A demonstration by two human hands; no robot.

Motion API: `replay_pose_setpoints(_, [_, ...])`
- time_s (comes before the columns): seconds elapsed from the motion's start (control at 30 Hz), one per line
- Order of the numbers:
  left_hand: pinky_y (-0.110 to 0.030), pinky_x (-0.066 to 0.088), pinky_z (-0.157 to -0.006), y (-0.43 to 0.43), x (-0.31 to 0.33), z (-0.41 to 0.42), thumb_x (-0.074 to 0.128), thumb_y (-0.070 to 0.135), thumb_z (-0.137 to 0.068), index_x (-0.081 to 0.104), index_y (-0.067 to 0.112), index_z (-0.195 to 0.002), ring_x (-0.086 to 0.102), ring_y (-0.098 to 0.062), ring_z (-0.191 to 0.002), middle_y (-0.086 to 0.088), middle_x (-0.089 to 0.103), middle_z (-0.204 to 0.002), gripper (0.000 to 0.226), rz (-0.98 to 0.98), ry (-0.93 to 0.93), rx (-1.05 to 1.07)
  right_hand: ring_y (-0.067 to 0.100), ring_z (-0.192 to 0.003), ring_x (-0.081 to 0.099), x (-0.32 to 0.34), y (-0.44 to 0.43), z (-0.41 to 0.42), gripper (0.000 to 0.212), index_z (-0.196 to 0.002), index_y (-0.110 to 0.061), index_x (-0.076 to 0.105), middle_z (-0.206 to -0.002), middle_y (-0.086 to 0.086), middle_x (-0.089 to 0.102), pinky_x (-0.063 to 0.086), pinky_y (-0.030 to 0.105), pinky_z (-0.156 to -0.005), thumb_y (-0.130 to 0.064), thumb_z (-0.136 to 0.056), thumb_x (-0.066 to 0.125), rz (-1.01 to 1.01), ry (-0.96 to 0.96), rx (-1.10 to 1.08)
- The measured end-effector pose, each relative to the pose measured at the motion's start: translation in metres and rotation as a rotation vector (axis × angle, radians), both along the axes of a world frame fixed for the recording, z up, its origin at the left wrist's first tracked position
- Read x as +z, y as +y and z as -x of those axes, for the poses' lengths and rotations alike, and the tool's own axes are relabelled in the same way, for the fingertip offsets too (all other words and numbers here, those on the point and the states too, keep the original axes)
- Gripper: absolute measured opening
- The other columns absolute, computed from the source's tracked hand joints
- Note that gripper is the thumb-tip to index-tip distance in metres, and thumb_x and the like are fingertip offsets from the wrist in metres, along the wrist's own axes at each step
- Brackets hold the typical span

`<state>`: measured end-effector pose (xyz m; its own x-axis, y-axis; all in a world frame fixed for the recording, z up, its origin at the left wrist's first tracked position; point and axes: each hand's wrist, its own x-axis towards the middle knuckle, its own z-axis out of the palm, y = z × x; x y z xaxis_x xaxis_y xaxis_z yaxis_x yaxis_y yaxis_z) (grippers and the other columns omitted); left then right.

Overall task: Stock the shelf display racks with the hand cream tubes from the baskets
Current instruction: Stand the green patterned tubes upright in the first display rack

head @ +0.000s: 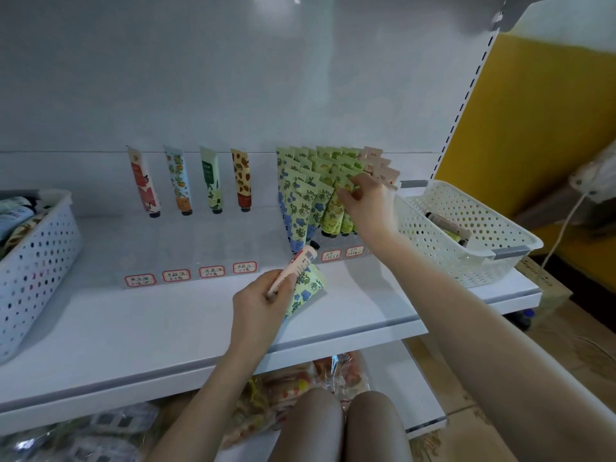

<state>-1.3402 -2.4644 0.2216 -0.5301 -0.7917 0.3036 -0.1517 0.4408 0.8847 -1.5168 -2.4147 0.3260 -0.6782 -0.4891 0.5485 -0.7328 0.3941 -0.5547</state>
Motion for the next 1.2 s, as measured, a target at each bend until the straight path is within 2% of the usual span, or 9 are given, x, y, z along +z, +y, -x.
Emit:
replay_pose_setpoints(0.23, [-0.018,0.036,-0.048,-0.001,-0.001,0.000,0.059,0.022,-0.090,0.071,0.011,-0.100,0.055,-0.017,-0.060,0.003,0.062,-0.067,0.020,0.034,0.011,0.008,0.021,-0.055,0.043,-0.007,-0.006,0.002,0.018,-0.094,0.004,0.061,-0.066,0.009,0.052,0.038,0.027,-0.055,-0.014,-0.091,0.056,-0.009,0.018,0.034])
replay_pose_setpoints(0.33, [-0.018,0.037,-0.047,0.000,-0.002,0.000,0.059,0.022,-0.090,0.071,0.011,-0.100,0.057,-0.017,-0.061,0.005,0.062,-0.067,0.020,0.032,0.012,0.004,0.022,-0.059,0.047,-0.008,-0.007,0.002,0.018,-0.096,0.003,0.061,-0.071,0.010,0.054,0.042,0.031,-0.057,-0.013,-0.091,0.056,-0.030,0.016,0.046])
replay_pose_setpoints(0.53, [-0.018,0.037,-0.048,0.000,-0.001,0.000,0.059,0.021,-0.090,0.071,0.011,-0.101,0.056,-0.017,-0.061,0.009,0.061,-0.066,0.019,0.014,0.028,0.008,0.019,-0.060,0.043,-0.007,-0.009,0.001,0.020,-0.101,0.002,0.062,-0.066,0.003,0.048,0.029,0.024,-0.051,-0.014,-0.092,0.056,-0.070,0.031,0.075])
replay_pose_setpoints(0.63, [-0.017,0.036,-0.047,0.000,0.000,-0.001,0.059,0.022,-0.090,0.071,0.011,-0.098,0.053,-0.013,-0.059,0.008,0.061,-0.064,0.019,0.006,0.036,0.000,0.028,-0.059,0.049,-0.004,-0.010,-0.001,0.022,-0.101,0.009,0.060,-0.068,0.015,0.055,0.041,0.030,-0.050,-0.009,-0.092,0.053,-0.109,0.061,0.083])
replay_pose_setpoints(0.73, [-0.015,0.035,-0.046,0.000,0.000,0.000,0.059,0.023,-0.090,0.071,0.011,-0.096,0.053,-0.008,-0.063,0.006,0.062,-0.063,0.018,0.002,0.039,-0.009,0.033,-0.062,0.052,0.002,-0.010,-0.001,0.023,-0.104,0.012,0.059,-0.078,0.027,0.061,0.050,0.046,-0.066,-0.004,-0.092,0.046,-0.160,0.070,0.084])
replay_pose_setpoints(0.83, [-0.017,0.035,-0.046,-0.001,-0.002,-0.001,0.058,0.023,-0.090,0.071,0.011,-0.096,0.055,-0.014,-0.071,-0.001,0.065,-0.067,0.018,0.007,0.039,-0.013,0.028,-0.062,0.052,0.003,-0.011,0.001,0.023,-0.103,0.008,0.060,-0.073,0.021,0.058,0.050,0.040,-0.062,-0.007,-0.095,0.045,-0.208,0.096,0.074])
replay_pose_setpoints(0.93, [-0.017,0.036,-0.047,-0.001,-0.003,0.000,0.059,0.024,-0.090,0.071,0.011,-0.097,0.056,-0.013,-0.074,0.002,0.066,-0.068,0.019,0.007,0.034,-0.009,0.024,-0.059,0.047,0.002,-0.013,0.002,0.022,-0.097,0.006,0.060,-0.066,0.012,0.050,0.039,0.030,-0.055,-0.011,-0.097,0.046,-0.221,0.131,0.071])
replay_pose_setpoints(1.07, [-0.017,0.037,-0.047,-0.001,-0.002,0.000,0.058,0.024,-0.090,0.071,0.012,-0.099,0.059,-0.017,-0.069,0.010,0.062,-0.067,0.020,-0.008,0.014,-0.005,0.025,-0.059,0.049,0.001,-0.013,0.002,0.022,-0.097,0.006,0.060,-0.070,0.019,0.058,0.046,0.035,-0.055,-0.010,-0.097,0.046,-0.210,0.145,0.080])
replay_pose_setpoints(1.2, [-0.018,0.036,-0.047,-0.001,-0.002,0.000,0.059,0.023,-0.090,0.071,0.011,-0.098,0.059,-0.019,-0.067,0.001,0.065,-0.069,0.019,-0.005,0.018,-0.008,0.030,-0.060,0.055,-0.002,-0.014,0.003,0.020,-0.097,0.006,0.060,-0.075,0.023,0.062,0.047,0.036,-0.055,-0.008,-0.096,0.046,-0.226,0.171,0.065])
